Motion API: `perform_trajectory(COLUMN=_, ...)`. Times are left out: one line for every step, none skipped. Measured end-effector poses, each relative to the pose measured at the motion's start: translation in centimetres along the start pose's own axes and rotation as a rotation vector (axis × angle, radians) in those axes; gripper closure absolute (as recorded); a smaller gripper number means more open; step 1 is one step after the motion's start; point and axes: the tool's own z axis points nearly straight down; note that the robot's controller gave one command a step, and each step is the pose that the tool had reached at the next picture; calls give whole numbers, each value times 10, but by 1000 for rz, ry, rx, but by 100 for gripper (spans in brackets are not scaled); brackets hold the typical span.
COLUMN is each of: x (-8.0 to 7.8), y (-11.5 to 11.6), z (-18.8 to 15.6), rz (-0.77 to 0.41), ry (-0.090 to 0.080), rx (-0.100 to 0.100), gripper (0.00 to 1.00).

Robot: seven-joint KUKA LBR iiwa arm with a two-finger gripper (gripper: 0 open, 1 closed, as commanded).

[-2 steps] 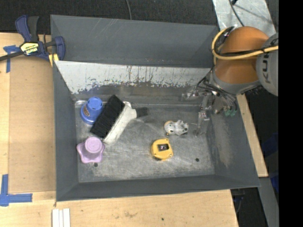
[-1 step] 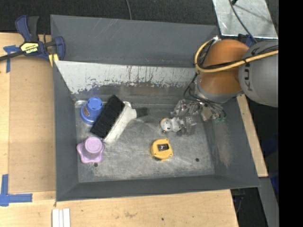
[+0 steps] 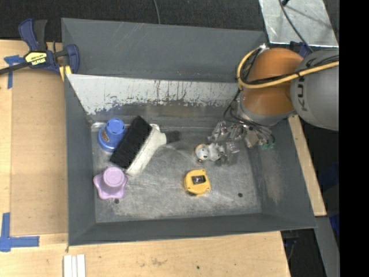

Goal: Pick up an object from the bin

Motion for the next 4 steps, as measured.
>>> perform_trajectory(x=-5, y=20, z=-113, rz=17, ry=-5, rx=-5, gripper=100)
perform_trajectory(x=-5, y=20, z=-113, rz=17, ry=-5, rx=-5, gripper=0)
perform_trajectory(x=-5, y=20, z=-113, rz=17, ry=-5, rx=-5, gripper=0)
perform_trajectory(x=-12, y=34, z=-2, rz=-82, ry=-2, rx=-3, gripper=100)
